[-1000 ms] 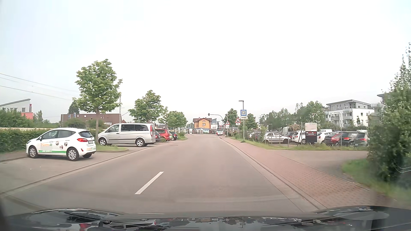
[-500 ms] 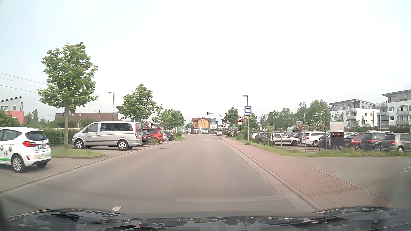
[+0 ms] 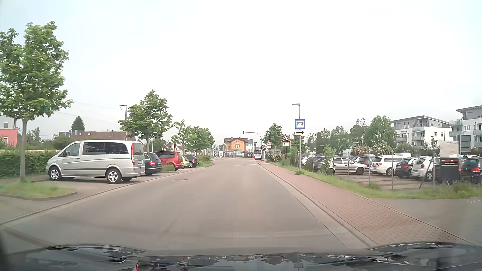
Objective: Follow the waypoints while adhering to traffic rules and regulations
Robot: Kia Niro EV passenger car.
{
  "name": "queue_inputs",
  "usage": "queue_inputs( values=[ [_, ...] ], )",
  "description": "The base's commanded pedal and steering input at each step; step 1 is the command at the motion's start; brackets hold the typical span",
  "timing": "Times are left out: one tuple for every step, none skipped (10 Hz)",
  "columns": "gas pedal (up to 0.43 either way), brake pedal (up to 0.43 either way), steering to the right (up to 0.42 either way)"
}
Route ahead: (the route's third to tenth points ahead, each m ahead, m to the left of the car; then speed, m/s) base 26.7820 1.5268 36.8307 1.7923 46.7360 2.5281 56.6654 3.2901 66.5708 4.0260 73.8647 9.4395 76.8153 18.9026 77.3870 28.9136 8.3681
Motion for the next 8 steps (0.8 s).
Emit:
queue_inputs(
  values=[
    [0.138,0.000,0.002],
    [0.130,0.000,0.001],
    [0.130,0.000,0.001],
    [0.118,0.000,0.001],
    [0.118,0.000,0.001],
    [0.110,0.000,0.001],
    [0.098,0.000,0.001],
    [0.098,0.000,0.001]
  ],
)
